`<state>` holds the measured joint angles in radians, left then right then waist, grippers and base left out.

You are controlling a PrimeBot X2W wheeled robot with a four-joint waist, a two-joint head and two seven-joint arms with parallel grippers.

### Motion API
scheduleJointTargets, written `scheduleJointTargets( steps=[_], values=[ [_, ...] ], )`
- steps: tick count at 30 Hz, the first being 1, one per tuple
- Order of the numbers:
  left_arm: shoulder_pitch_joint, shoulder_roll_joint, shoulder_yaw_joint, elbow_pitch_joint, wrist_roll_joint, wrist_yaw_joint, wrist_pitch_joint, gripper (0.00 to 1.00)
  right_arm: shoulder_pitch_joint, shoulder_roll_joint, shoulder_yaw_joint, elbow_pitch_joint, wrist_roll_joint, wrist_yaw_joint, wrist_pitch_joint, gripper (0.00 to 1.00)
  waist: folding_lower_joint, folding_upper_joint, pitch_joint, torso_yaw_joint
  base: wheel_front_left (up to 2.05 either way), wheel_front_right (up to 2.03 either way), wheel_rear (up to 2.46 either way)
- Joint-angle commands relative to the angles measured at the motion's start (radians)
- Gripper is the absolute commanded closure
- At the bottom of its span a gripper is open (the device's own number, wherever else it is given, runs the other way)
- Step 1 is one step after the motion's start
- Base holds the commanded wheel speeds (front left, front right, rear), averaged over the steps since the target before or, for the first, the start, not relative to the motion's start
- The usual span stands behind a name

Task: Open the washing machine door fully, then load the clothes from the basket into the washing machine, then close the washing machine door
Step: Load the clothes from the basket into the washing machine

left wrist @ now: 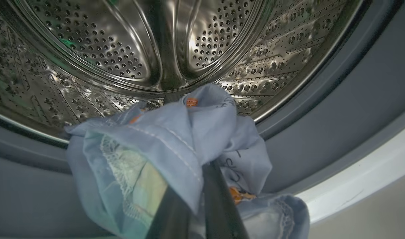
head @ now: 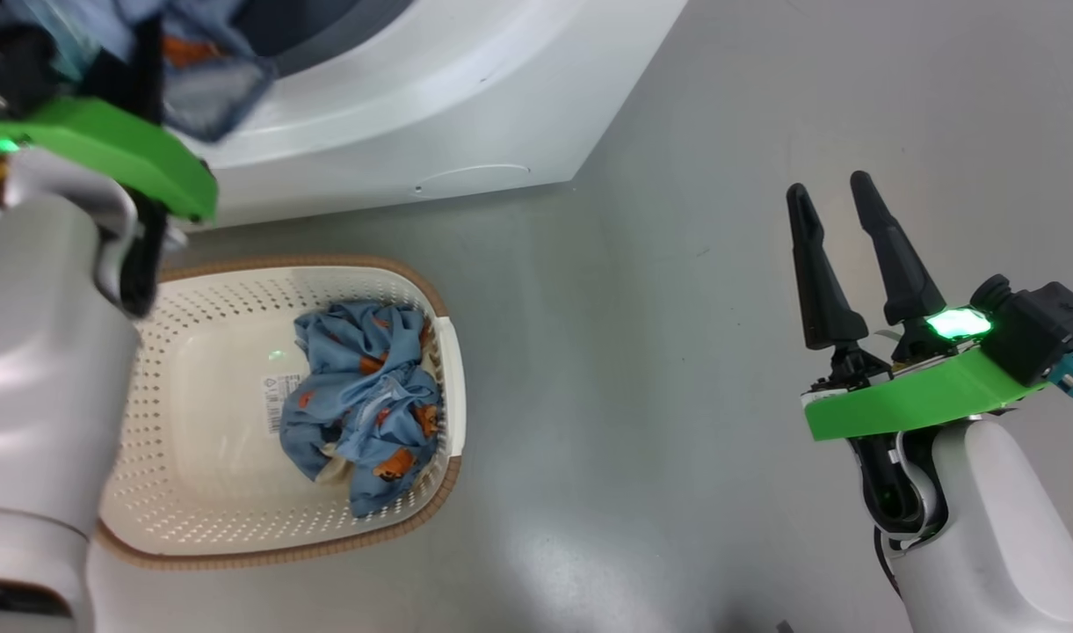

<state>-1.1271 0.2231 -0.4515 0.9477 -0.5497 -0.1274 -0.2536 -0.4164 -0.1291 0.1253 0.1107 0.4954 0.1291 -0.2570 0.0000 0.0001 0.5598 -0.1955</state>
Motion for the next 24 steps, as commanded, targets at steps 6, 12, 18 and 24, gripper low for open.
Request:
scheduleJointTargets(
  steps=[6, 12, 18, 24],
  values=[
    [-0.136, 0.095, 0.013, 0.021, 0.030, 0.028, 0.061, 1.00, 0.000, 0.014, 0.032, -0.028, 0.009, 0.002, -0.005, 0.00, 0.0000, -0.0001, 0.051, -0.051, 0.00, 0.00, 0.00],
    [-0.261, 0.129, -0.002, 0.084, 0.061, 0.050, 0.095, 1.00, -0.016, 0.034, 0.037, -0.034, 0.015, 0.002, -0.005, 0.00, 0.0000, -0.0001, 0.110, -0.109, 0.00, 0.00, 0.00],
    [-0.363, 0.156, -0.022, 0.145, 0.093, 0.066, 0.087, 1.00, -0.022, 0.053, 0.048, -0.041, 0.021, 0.002, -0.005, 0.00, 0.0000, -0.0001, 0.150, -0.165, 0.00, 0.00, 0.00],
    [-0.435, 0.169, -0.030, 0.161, 0.121, 0.108, 0.031, 1.00, -0.024, 0.061, 0.050, -0.044, 0.021, 0.002, -0.005, 0.00, 0.0000, -0.0001, 0.170, -0.182, 0.00, 0.00, 0.00]
  ],
)
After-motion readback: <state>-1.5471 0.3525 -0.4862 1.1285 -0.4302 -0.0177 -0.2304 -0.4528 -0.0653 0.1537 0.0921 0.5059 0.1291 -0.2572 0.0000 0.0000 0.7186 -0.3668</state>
